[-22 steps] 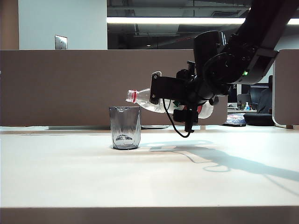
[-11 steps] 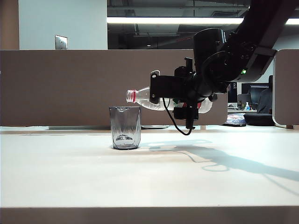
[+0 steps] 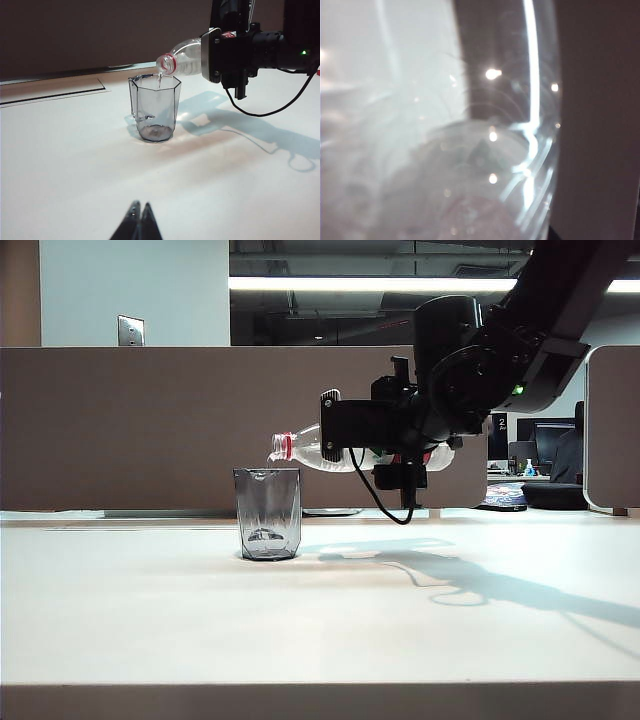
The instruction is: Pick up the mineral water bottle on the table and pour water into the mug until it's half full.
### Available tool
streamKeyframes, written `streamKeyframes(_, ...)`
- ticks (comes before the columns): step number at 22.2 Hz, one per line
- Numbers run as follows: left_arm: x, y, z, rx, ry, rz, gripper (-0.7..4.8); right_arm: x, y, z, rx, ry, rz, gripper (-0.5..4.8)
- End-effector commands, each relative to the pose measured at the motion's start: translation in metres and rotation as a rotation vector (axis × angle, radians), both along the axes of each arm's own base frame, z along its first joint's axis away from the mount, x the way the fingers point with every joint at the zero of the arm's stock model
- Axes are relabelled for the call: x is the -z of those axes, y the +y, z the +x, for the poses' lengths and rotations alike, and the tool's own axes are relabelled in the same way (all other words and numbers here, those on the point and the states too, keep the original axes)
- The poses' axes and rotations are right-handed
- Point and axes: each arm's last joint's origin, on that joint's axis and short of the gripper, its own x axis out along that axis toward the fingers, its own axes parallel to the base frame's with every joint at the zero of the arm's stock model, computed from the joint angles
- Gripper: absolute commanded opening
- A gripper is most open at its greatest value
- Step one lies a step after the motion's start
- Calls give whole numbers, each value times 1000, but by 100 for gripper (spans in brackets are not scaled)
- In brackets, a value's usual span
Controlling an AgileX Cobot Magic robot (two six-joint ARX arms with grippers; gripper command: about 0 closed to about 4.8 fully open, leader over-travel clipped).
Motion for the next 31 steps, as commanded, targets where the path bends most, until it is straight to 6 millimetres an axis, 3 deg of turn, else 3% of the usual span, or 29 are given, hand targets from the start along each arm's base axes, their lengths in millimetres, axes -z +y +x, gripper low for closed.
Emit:
streamKeyframes(1,-2,0,0,4,-9,-4,-5,-16,1,0,-1,-93,-14,322)
streamKeyframes(31,-2,0,0,4,-9,-4,-5,-16,1,0,-3,-107,-48,322)
